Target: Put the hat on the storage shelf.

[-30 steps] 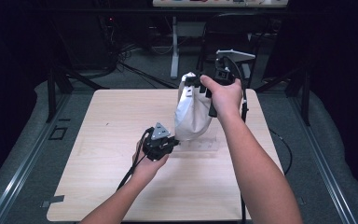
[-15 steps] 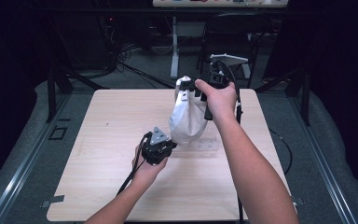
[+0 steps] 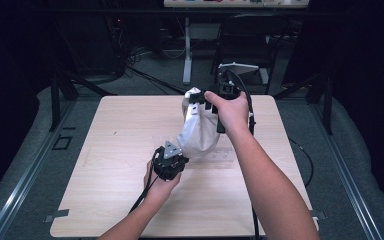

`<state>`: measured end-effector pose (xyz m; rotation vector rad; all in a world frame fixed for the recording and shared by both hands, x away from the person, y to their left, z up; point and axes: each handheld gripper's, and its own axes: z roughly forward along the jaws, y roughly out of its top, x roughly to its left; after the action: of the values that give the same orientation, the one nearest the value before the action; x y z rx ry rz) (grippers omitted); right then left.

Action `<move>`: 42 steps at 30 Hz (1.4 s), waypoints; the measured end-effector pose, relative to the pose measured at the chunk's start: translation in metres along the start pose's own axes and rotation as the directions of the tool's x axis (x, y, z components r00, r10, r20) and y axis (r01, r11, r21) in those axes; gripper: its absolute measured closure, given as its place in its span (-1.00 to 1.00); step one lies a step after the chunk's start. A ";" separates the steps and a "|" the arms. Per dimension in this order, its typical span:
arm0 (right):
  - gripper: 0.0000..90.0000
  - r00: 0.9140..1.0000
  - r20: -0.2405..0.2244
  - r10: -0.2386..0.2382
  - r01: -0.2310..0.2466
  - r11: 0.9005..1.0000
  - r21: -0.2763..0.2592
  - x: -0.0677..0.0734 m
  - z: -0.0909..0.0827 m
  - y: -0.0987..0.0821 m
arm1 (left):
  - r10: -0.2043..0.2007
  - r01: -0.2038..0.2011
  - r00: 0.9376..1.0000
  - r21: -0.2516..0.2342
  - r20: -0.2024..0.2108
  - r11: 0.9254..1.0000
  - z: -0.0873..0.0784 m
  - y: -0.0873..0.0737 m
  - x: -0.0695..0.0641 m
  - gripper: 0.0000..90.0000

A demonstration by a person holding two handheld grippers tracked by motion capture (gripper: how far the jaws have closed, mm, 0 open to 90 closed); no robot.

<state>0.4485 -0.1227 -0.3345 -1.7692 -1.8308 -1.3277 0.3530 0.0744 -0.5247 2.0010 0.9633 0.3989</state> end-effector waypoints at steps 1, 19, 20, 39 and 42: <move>0.83 1.000 0.003 0.003 -0.003 1.000 0.000 -0.001 0.001 0.000 | -0.009 0.009 1.000 0.008 0.006 1.000 0.000 0.000 0.001 0.91; 0.82 1.000 0.021 0.013 -0.013 1.000 0.013 -0.015 0.007 -0.004 | -0.016 0.016 1.000 0.010 -0.008 1.000 0.005 -0.012 0.005 0.45; 0.82 1.000 0.021 0.012 -0.012 1.000 0.012 -0.015 0.007 -0.004 | -0.017 0.017 1.000 0.012 0.000 1.000 0.004 -0.012 0.005 0.43; 0.73 0.998 0.017 -0.062 0.062 0.998 0.016 0.002 -0.003 -0.011 | -0.002 0.004 0.998 -0.032 0.068 0.999 -0.038 -0.024 0.012 0.06; 0.70 0.997 0.010 -0.078 0.078 0.997 0.020 0.004 -0.007 -0.013 | -0.009 0.012 0.998 -0.040 0.062 0.999 -0.047 -0.028 0.018 0.06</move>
<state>0.4328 -0.1233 -0.3332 -1.7151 -1.9302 -1.3263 0.3235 0.1240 -0.5211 1.9591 0.9198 0.3457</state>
